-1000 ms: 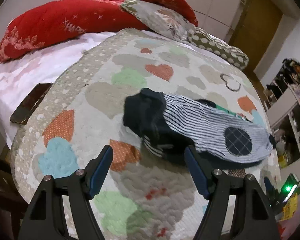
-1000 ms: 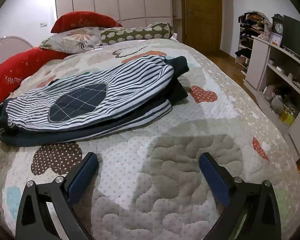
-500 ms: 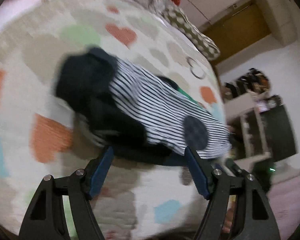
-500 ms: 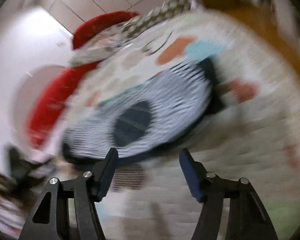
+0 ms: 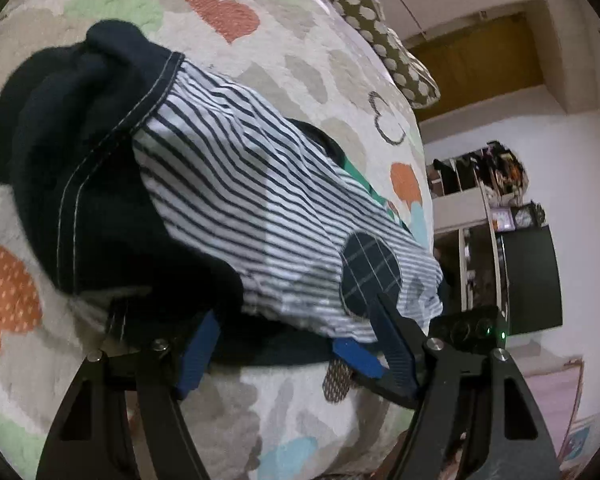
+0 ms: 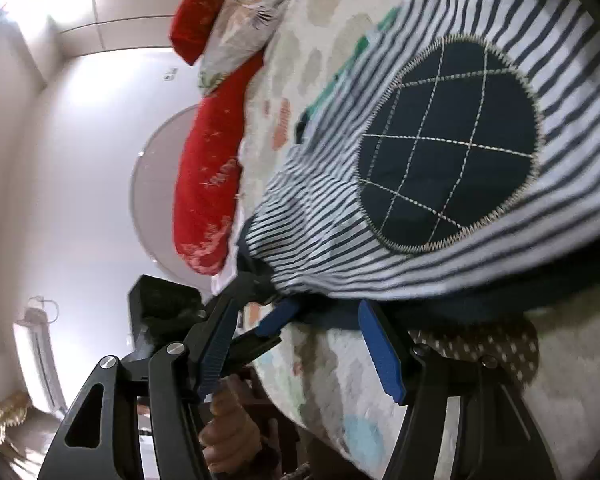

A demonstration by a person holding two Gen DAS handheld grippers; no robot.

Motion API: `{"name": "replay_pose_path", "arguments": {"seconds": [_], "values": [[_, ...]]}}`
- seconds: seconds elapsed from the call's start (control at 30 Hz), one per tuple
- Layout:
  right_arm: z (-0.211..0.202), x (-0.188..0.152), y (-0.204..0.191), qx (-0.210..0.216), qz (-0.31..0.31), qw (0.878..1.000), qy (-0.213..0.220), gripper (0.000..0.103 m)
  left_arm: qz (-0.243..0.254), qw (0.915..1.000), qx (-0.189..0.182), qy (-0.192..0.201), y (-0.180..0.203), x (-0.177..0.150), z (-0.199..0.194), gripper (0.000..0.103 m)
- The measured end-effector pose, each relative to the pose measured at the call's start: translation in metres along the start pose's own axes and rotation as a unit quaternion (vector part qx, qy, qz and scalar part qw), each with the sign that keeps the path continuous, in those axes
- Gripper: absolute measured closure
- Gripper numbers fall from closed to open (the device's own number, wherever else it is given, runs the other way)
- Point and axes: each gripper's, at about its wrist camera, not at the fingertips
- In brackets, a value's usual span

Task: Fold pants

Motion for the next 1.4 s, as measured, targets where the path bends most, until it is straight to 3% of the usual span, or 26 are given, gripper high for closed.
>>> {"name": "replay_pose_path", "arguments": {"seconds": [0.2,0.27,0.3,0.33,0.47,0.5,0.53,0.6,0.67,0.7,0.73,0.77,0.83,0.93,1.0,1.03,1.2,1.4], "values": [[0.000,0.003,-0.014,-0.049,-0.030,0.997,0.048,0.035,-0.027,0.9996,-0.013,-0.002,-0.009,0.009,0.004,0.032],[-0.004,0.002,-0.014,-0.059,-0.033,0.996,0.059,0.035,-0.017,0.9998,-0.001,0.006,-0.006,0.014,-0.001,0.056],[-0.008,0.004,-0.012,-0.060,-0.031,0.996,0.062,0.035,-0.012,0.9999,0.005,0.004,-0.005,0.016,-0.002,0.075],[-0.010,0.003,-0.009,-0.060,-0.028,0.996,0.063,0.035,-0.008,0.9999,0.008,0.002,-0.004,0.019,-0.003,0.088],[-0.014,0.001,-0.005,-0.050,-0.014,0.997,0.055,0.035,-0.018,0.9998,0.011,0.002,-0.008,0.021,-0.003,0.087],[-0.013,0.000,-0.004,-0.043,-0.009,0.998,0.049,0.035,-0.027,0.9995,0.013,0.001,-0.011,0.020,-0.002,0.078],[-0.011,0.000,-0.003,-0.036,-0.004,0.998,0.043,0.035,-0.041,0.9991,0.011,-0.001,-0.016,0.018,0.000,0.057],[-0.007,0.001,-0.001,-0.030,0.006,0.999,0.038,0.035,-0.074,0.9971,-0.017,-0.002,-0.025,0.016,0.006,0.047],[-0.006,0.003,0.001,-0.033,0.012,0.999,0.040,0.035,-0.080,0.9966,-0.017,-0.002,-0.026,0.018,0.007,0.048],[-0.008,0.005,0.001,-0.032,0.018,0.998,0.046,0.035,-0.077,0.9970,-0.012,-0.001,-0.025,0.018,0.005,0.062],[-0.010,0.007,0.001,-0.035,0.021,0.998,0.054,0.035,-0.068,0.9977,0.003,0.001,-0.023,0.018,0.003,0.085],[-0.015,0.009,0.001,-0.042,0.023,0.997,0.067,0.036,-0.056,0.9983,0.016,-0.002,-0.021,0.018,0.001,0.093],[-0.030,0.014,0.004,-0.054,0.031,0.993,0.102,0.038,-0.057,0.9983,0.015,0.002,-0.023,0.016,-0.004,0.095],[-0.053,0.020,0.011,-0.075,0.043,0.985,0.148,0.056,-0.065,0.9978,0.010,0.008,-0.027,0.013,-0.010,0.095],[-0.064,0.026,0.018,-0.087,0.055,0.981,0.164,0.085,-0.060,0.9981,0.008,0.013,-0.023,0.012,-0.014,0.095],[-0.067,0.028,0.020,-0.090,0.057,0.980,0.165,0.091,-0.057,0.9982,0.008,0.014,-0.021,0.012,-0.016,0.096],[-0.085,0.021,0.000,-0.101,0.008,0.979,0.179,0.095,-0.016,0.9990,0.018,0.037,0.005,0.022,-0.036,0.096],[-0.098,0.035,-0.055,-0.109,-0.067,0.973,0.190,0.094,-0.004,0.9985,0.032,0.044,0.010,0.064,-0.036,0.096]]}}
Point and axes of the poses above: each gripper's, at about its wrist camera, not at the fingertips, and z roughly the way its jaws point, y to its right, x to its top, and after that the axes turned 14 degrees about z, right-handed
